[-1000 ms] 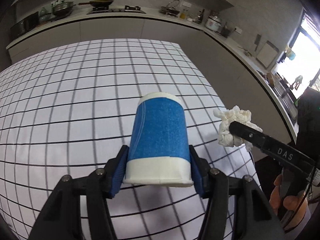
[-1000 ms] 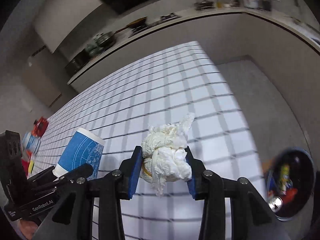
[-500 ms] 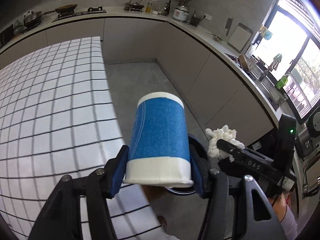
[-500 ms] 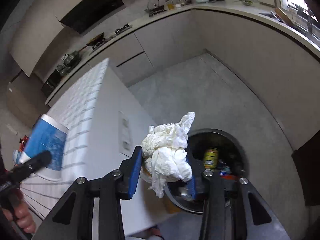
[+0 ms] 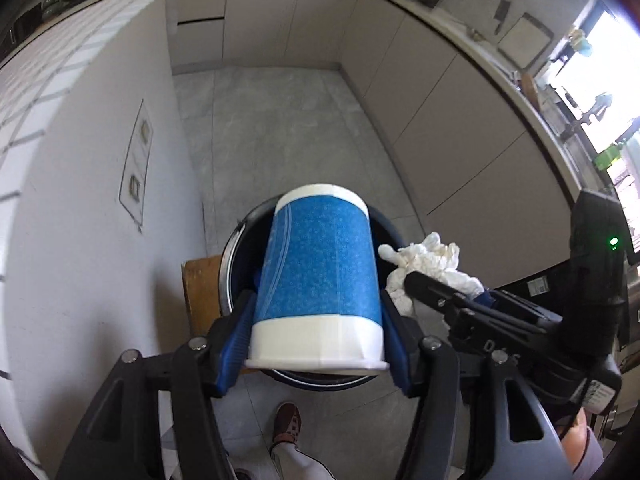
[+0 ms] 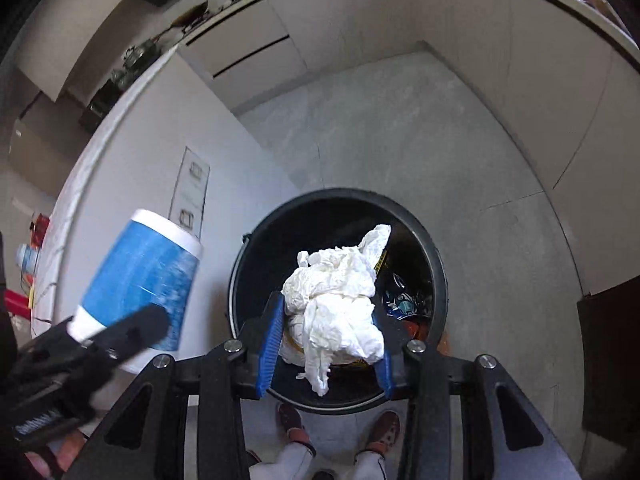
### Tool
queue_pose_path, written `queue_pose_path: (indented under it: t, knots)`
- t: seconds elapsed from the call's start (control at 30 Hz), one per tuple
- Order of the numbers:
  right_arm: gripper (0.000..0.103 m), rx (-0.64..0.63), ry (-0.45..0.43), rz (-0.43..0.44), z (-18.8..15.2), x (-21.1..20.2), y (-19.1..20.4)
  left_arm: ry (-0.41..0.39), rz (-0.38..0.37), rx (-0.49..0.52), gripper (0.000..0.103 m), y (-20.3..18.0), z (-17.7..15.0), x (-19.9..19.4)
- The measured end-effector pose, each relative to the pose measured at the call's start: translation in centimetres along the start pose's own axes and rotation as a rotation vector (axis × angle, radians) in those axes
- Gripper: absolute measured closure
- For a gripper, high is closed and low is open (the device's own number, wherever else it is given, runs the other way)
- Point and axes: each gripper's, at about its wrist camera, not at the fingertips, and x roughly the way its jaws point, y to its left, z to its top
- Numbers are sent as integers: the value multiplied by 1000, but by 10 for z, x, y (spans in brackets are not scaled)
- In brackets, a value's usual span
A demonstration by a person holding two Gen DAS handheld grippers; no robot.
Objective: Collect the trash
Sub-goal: 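Carry cup and tissue over the black bin and open both tools to drop them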
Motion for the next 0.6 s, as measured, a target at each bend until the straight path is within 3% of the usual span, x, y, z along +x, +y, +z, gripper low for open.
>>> queue_pose_path:
  t: [0.07,0.2,0.33,0.6]
  knots:
    - [57,-18,17,-6,-2,8,-4,7,21,2,39,-1,-2,10]
    - [33,-46,36,-45,2,24,-9,8,71,13,35,-12,-2,27]
    - [31,-23,29,-44,3,25,-14,27,89,-6,35,-13,1,32]
    - [31,-24,-31,-23,-6,-20,-10,-61,84,6,35,-23,-12,-19]
